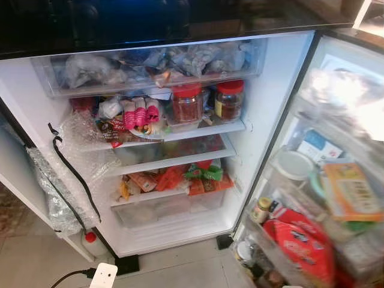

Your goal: Restocking fridge

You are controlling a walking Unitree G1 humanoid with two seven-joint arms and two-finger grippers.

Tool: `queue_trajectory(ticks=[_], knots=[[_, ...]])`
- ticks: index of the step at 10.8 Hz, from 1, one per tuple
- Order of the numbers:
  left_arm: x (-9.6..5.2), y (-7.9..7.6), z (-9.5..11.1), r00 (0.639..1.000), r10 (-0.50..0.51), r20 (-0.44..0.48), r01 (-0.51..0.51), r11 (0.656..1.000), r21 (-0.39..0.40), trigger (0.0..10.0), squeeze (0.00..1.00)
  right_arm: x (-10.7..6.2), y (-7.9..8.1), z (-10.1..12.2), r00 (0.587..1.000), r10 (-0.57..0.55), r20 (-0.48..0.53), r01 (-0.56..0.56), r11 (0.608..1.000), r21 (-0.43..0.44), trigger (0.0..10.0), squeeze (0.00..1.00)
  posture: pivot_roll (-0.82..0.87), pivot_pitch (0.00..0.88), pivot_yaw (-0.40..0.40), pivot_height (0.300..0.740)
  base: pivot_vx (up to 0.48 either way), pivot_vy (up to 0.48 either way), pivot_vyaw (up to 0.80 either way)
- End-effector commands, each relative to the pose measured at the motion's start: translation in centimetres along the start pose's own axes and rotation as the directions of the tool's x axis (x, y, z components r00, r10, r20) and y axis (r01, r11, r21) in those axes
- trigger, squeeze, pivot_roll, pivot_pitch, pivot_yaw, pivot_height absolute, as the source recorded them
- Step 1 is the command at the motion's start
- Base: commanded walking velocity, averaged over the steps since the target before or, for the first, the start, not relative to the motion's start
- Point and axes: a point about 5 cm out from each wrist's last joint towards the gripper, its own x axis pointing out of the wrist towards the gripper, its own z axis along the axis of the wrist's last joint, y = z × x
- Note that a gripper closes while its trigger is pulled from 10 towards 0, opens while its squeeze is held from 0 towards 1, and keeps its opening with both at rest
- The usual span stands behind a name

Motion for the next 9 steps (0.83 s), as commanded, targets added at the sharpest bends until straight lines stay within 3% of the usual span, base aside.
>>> queue_trajectory(ticks=[1,9], knots=[[-0.04,0.09,-0.2,1.0,0.003,-0.002,-0.003,1.0,-0.007,10.0,0.0,-0.01,-0.14,0.01,1.0,-0.007,0.004,0.007,1.0,-0.012,10.0,0.0,-0.16,0.0,-0.004,0.74,0.0,0.0,0.0],[-0.04,0.14,-0.23,1.0,0.006,-0.004,-0.006,1.0,-0.007,10.0,0.0,0.0,0.15,0.01,1.0,0.03,-0.002,-0.03,0.999,-0.025,10.0,0.0,-0.17,0.0,-0.001,0.74,0.0,0.0,0.0]])
